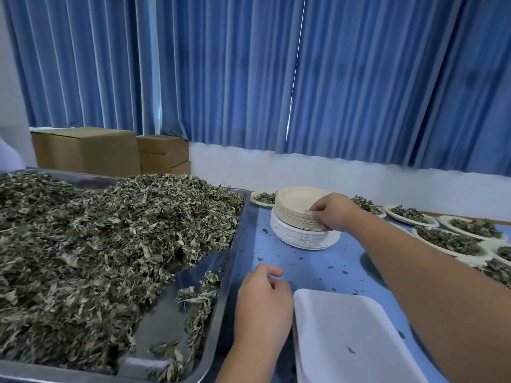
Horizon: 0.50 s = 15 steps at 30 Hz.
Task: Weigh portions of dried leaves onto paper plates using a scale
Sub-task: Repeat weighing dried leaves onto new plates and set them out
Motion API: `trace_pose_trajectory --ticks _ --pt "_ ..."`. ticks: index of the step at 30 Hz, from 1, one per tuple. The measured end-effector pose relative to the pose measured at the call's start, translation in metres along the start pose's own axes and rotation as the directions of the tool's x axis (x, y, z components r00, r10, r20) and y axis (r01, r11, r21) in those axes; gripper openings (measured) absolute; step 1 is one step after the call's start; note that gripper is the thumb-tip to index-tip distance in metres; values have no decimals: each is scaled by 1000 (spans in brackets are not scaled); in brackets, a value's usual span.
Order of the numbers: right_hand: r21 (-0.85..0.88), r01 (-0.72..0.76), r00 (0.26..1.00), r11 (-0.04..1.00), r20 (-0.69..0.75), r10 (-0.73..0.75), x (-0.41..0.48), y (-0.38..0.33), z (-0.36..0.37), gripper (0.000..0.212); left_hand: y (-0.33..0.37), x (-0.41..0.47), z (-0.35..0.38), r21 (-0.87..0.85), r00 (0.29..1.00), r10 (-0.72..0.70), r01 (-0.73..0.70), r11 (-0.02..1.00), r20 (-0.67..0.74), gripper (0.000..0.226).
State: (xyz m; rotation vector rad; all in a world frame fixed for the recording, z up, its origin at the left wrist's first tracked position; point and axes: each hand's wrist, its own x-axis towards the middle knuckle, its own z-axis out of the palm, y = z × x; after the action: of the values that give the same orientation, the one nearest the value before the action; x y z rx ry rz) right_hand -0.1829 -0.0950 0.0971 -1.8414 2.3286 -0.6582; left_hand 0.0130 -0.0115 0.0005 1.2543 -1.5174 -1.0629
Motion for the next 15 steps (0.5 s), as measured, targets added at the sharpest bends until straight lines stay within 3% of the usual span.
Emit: trace_pose_trajectory --ticks 5,9,15 --pt "31 -19 998 999 -55 20 4 -1 -5 31 2 0 -1 -71 1000 6 -7 997 -22 23" --pt "24 -14 1000 1000 11 14 2 0 -4 23 3 -1 -1 -73 1000 9 -10 997 -13 22" --pt "11 4 1000 1000 -21 -3 4 3 0 32 4 -1 -1 -59 1000 17 -18 998 -10 21"
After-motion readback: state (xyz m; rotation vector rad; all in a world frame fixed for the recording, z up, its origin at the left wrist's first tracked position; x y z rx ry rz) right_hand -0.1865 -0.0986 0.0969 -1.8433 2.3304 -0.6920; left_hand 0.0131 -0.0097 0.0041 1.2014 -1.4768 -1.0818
